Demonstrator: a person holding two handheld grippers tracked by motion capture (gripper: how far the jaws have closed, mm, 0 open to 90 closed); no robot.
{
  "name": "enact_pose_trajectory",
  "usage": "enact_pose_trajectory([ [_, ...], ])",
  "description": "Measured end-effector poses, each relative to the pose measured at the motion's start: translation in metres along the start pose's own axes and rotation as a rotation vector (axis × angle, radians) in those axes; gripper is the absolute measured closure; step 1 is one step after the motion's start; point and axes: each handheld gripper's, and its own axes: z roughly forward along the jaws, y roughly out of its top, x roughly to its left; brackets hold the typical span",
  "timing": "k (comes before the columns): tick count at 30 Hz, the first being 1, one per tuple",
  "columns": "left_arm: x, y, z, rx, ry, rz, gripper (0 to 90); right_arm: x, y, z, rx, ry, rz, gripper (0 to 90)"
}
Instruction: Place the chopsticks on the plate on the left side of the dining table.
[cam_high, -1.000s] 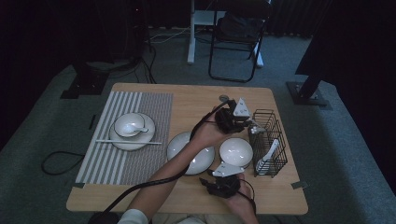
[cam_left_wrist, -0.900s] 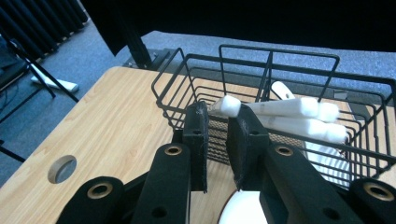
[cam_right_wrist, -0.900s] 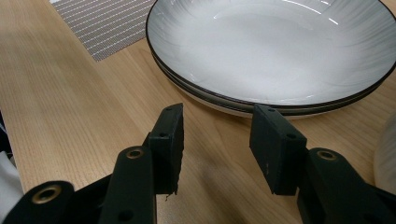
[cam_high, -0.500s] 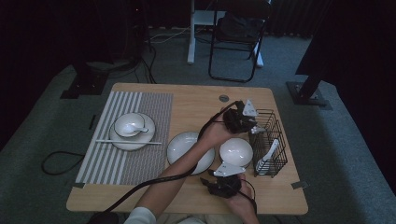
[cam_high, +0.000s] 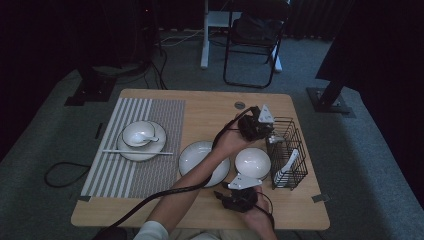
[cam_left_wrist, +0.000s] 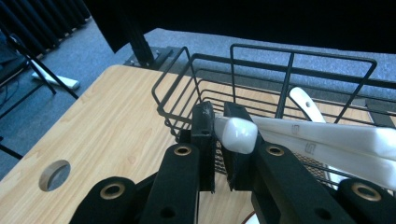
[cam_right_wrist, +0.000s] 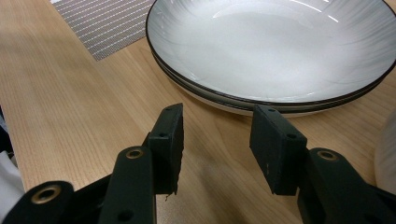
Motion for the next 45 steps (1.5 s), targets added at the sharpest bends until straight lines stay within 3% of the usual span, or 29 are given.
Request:
enact_pose_trajectory([
  [15, 0.016, -0.001, -0.042, -0.074, -0.002, -0.032, 84.6, 0.001, 0.0, 0.003, 0.007, 0.007, 0.0, 54.2],
  [21, 0.023, -0.004, -0.05, -0.09, -0.014, -0.052, 84.6, 0.002, 0.0, 0.004, 0.008, 0.008, -0.002, 54.2],
  [22, 0.028, -0.007, -0.059, -0.114, -0.022, -0.075, 84.6, 0.002, 0.0, 0.004, 0.009, 0.008, 0.0, 54.2],
  [24, 0.03, -0.009, -0.063, -0.126, -0.028, -0.085, 84.6, 0.002, 0.0, 0.004, 0.009, 0.008, 0.0, 54.2],
  [36, 0.039, -0.023, -0.098, -0.175, -0.038, -0.112, 84.6, 0.001, 0.0, 0.004, 0.009, 0.013, -0.005, 54.2],
  [40, 0.042, -0.031, -0.116, -0.191, -0.032, -0.122, 84.6, 0.002, 0.001, 0.003, 0.007, 0.012, -0.009, 54.0],
  [45, 0.043, -0.044, -0.138, -0.178, 0.0, -0.113, 84.6, 0.002, 0.002, 0.002, 0.007, 0.009, -0.015, 54.0],
])
